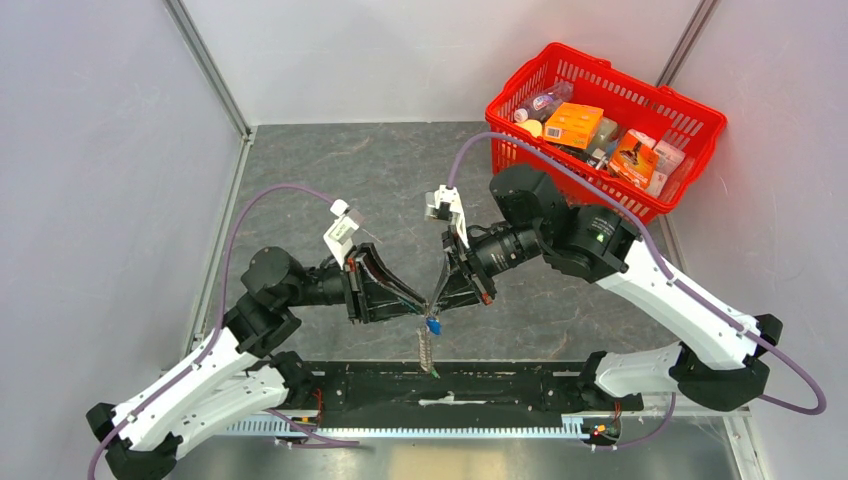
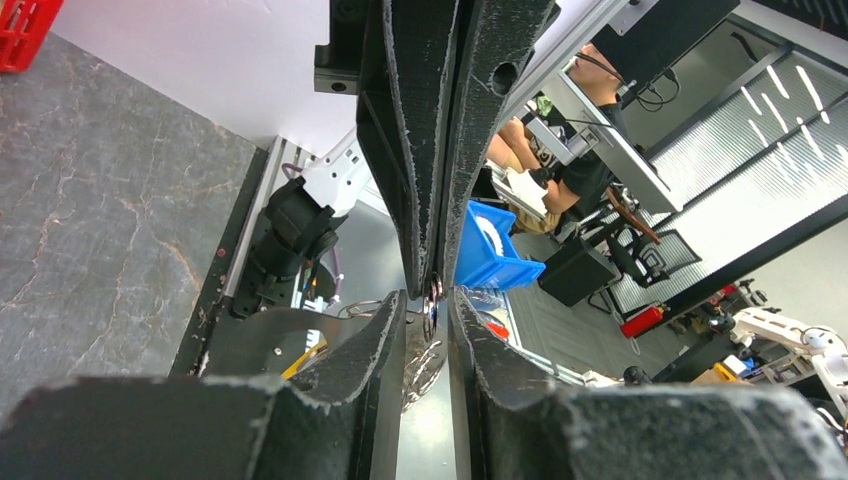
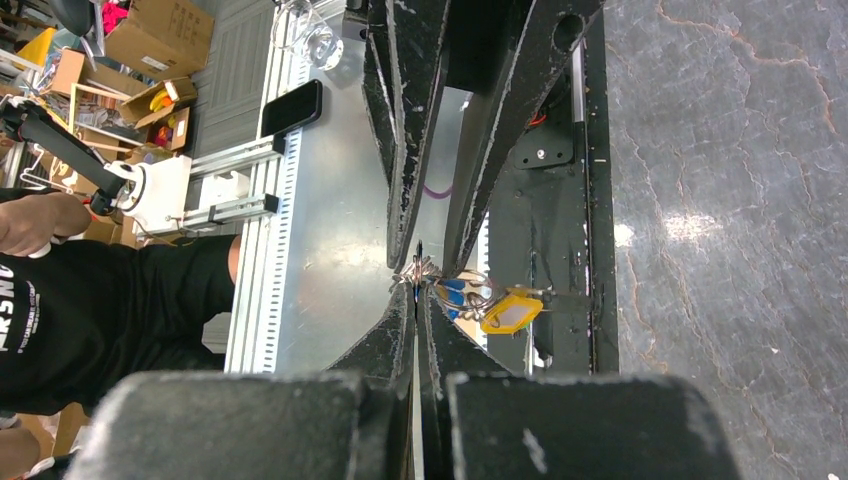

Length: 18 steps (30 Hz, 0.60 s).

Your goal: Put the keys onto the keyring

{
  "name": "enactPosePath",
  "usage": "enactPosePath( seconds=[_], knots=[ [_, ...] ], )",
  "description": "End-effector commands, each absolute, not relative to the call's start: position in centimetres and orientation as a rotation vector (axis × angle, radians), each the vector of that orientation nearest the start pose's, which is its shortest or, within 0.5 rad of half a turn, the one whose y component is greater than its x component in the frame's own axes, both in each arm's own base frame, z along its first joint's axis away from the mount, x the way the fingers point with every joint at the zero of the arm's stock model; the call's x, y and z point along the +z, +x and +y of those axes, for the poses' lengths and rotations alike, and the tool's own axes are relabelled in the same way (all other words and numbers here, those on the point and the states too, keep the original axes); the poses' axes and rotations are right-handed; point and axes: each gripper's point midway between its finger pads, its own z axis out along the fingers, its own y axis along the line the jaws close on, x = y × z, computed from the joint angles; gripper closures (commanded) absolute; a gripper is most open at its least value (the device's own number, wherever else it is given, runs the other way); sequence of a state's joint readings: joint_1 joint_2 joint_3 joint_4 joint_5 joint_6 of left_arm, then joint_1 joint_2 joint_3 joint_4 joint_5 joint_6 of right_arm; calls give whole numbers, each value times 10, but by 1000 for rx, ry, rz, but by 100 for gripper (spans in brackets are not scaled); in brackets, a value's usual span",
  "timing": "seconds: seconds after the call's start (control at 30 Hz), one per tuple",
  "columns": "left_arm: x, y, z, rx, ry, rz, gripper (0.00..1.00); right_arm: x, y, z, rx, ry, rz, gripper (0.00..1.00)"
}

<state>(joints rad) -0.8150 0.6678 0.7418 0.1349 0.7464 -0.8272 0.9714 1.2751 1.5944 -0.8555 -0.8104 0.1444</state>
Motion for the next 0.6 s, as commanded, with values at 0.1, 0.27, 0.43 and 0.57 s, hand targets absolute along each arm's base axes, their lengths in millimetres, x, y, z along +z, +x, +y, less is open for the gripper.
enactPosePath(
  seconds=[0.1, 0.27, 0.43, 0.57],
  knots=[
    [379, 54, -268, -1790, 796, 1478, 80, 389, 61, 324, 1482, -1402, 1723, 100],
    [377, 55, -269, -1787, 797, 1483, 98, 387, 61, 325, 1483, -1411, 1728, 100],
    [379, 55, -267, -1776, 792, 1451, 98, 384, 62, 327, 1480, -1412, 1735, 100],
    [382, 54, -264, -1768, 776, 1422, 98, 387, 63, 329, 1485, -1393, 1726, 90]
  ],
)
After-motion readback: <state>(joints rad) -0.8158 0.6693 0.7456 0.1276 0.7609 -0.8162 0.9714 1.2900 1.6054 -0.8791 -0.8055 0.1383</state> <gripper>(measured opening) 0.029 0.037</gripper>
